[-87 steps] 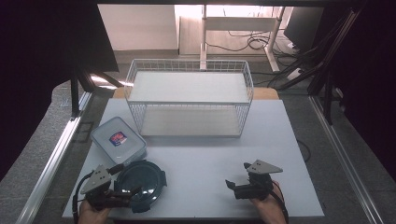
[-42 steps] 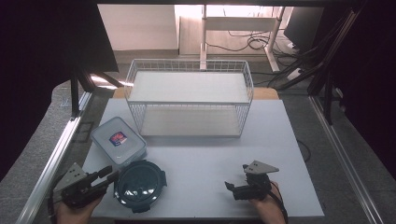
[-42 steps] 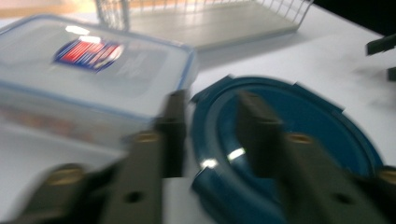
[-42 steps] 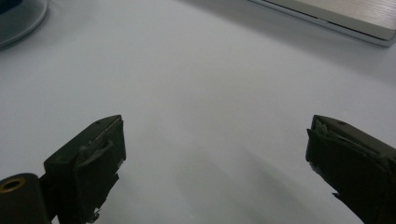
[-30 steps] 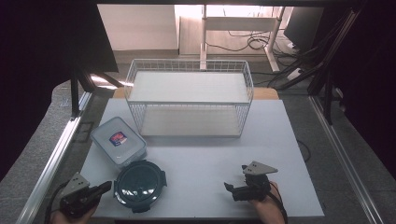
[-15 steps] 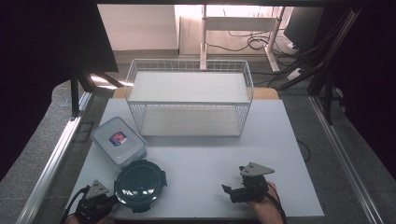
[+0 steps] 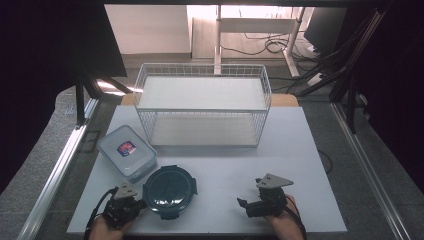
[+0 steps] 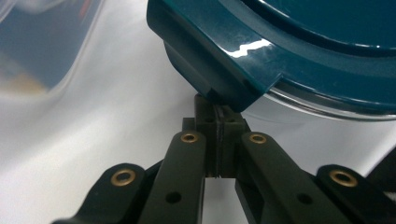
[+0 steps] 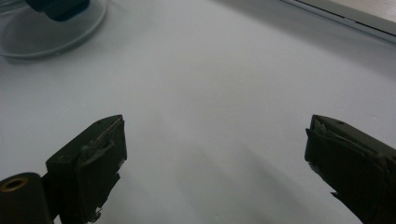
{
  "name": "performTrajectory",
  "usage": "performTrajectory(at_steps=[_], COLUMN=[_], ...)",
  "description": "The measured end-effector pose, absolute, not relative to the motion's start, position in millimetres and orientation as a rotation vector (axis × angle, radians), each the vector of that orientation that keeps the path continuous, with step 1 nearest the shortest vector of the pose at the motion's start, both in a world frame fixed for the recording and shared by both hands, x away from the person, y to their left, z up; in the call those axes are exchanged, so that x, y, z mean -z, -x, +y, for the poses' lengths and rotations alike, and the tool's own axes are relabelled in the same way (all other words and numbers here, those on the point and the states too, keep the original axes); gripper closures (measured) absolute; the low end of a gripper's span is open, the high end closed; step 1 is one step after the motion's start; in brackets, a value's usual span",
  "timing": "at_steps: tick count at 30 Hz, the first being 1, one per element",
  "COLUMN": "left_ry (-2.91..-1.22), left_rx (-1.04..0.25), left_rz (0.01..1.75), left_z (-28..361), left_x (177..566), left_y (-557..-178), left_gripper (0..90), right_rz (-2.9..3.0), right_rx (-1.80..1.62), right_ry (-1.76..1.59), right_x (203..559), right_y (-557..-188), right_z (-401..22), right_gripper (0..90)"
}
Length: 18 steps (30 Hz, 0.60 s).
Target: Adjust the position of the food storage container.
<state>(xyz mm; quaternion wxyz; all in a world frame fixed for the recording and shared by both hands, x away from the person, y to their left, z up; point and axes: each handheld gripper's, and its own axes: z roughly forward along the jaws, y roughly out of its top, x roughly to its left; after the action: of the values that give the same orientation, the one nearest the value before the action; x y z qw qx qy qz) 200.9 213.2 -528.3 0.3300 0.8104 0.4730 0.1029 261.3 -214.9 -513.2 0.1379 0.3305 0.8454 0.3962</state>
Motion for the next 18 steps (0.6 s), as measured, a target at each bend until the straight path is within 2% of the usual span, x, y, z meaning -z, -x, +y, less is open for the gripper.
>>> performTrajectory(at_steps=[5,8,12,18], left_ry=[-2.133,-2.146,-2.163,-2.197], left_rx=[-0.255,-0.24,-0.231,-0.188], left_rz=[1.204,1.189,1.156,1.075], left_z=[198,187,171,138], left_x=[527,527,526,526], left_y=[-215,-222,-231,-246], left_gripper=[90.0,90.0,90.0,90.0], right_rz=[2.439,2.416,2.427,2.475], right_rx=[-1.16,-1.159,-1.186,-1.192], right_ry=[-0.983,-1.016,-1.039,-1.007], right_x=[510,508,502,488], right_y=[-261,-261,-259,-254], right_z=[-215,-215,-214,-209], right_gripper=[5.6,0.5,0.6,18.6])
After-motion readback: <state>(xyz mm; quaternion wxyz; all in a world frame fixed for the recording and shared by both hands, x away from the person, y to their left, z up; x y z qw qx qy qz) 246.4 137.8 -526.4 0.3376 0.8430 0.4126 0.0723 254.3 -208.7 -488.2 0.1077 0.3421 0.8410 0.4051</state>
